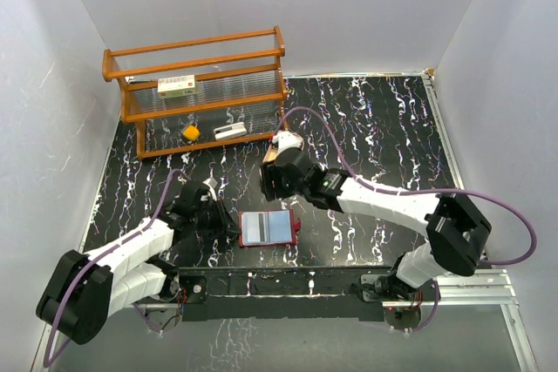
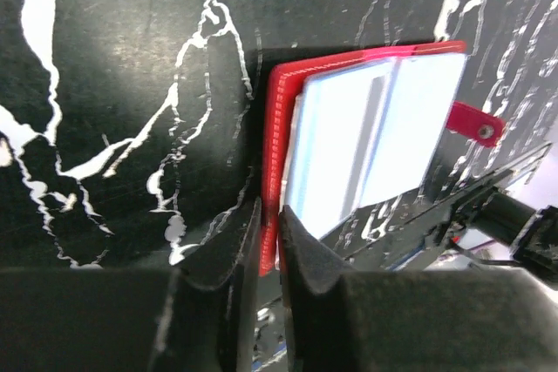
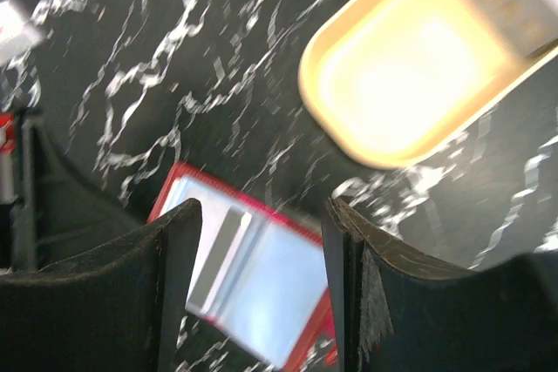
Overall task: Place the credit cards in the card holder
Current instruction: Pick up the credit card from the storage box.
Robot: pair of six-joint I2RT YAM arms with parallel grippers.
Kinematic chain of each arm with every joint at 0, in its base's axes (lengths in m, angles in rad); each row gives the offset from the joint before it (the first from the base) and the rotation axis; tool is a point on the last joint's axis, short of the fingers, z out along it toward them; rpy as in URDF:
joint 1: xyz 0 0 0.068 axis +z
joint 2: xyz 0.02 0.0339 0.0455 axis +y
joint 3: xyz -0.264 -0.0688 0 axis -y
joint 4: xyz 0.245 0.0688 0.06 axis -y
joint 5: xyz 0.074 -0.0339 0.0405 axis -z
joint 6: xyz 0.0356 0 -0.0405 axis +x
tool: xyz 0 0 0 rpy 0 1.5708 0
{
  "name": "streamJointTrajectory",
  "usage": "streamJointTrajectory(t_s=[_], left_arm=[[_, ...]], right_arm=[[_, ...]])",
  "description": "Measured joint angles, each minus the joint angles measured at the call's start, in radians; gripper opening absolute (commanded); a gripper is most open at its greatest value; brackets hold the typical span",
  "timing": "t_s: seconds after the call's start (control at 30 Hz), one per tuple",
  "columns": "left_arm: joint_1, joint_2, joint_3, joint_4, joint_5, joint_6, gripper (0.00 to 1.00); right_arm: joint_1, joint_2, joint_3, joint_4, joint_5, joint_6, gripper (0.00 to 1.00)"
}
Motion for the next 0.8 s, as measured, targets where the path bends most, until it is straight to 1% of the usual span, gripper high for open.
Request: streamJointTrajectory(t_s=[0.1, 0.23, 0.4, 0.43, 0.47, 0.5, 0.63, 0.8], left_arm=[[0.0, -0.016, 0.023, -0.015, -0.002, 0.011, 0.31], [0.0, -0.067, 0.076, -0.059, -0.019, 0.023, 0.4], [0.0, -0.13, 0.14, -0.107, -0.043, 0.048, 0.69], [0.0, -0.142, 0.15, -0.117, -0.046, 0.053, 0.77], [0.0, -0.154, 0.158, -0.126, -0.048, 0.06, 0.9], [0.0, -0.165, 0.168, -0.138, -0.049, 0.068, 0.98], [0.0, -0.211, 0.218, -0.2, -0.055, 0.098, 0.99], [0.0, -0.291, 0.301, -0.278, -0.074, 0.141, 0.99]], right_arm=[[-0.051, 0.013, 0.053, -0.009, 0.047, -0.095, 0.56], [-0.119, 0.067, 0.111, -0.016, 0.095, -0.22, 0.56], [-0.166, 0.163, 0.201, -0.032, 0.159, -0.374, 0.56], [-0.172, 0.187, 0.225, -0.032, 0.171, -0.402, 0.56], [-0.179, 0.21, 0.251, -0.032, 0.184, -0.429, 0.56], [-0.183, 0.232, 0.273, -0.033, 0.195, -0.452, 0.56], [-0.197, 0.339, 0.366, -0.032, 0.236, -0.557, 0.55], [-0.202, 0.441, 0.411, -0.036, 0.289, -0.671, 0.54]])
